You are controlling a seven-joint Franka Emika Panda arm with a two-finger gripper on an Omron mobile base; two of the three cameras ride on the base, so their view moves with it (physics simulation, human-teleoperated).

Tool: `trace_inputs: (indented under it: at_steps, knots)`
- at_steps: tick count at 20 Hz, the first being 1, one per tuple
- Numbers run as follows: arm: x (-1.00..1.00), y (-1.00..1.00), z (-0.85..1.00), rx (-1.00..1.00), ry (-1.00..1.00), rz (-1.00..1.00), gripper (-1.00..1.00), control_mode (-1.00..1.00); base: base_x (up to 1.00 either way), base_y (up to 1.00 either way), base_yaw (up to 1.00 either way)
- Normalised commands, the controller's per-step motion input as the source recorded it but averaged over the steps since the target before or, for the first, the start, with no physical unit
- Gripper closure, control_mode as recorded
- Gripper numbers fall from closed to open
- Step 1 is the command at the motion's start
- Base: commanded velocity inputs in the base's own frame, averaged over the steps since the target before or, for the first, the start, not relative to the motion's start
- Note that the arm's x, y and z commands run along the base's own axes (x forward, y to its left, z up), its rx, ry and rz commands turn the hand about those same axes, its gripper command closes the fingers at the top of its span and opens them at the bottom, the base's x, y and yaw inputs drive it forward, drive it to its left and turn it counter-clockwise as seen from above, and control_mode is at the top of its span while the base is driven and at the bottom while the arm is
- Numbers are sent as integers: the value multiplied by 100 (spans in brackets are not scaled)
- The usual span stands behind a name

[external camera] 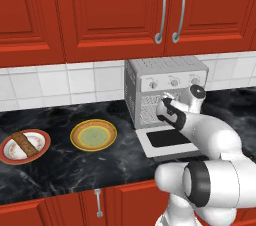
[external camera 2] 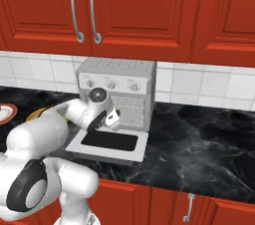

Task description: Open the toaster oven door. Place the baguette on the top rack in the toaster oven and place the chicken drumstick on the bottom rack.

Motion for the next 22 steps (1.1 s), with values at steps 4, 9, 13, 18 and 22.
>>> trace_inputs:
  at_steps: [4,9,13,18,22]
  knots:
    - [35,0,-24,11,-12,0,100,-100,0,0,0]
    - [43,2,-29,10,-11,-1,-100,-100,0,0,0]
    - [33,6,-16,7,-7,-3,-100,-100,0,0,0]
    - [5,1,12,5,-9,-4,-100,-100,0,0,0]
    - [-20,0,40,2,0,0,-100,-100,0,0,0]
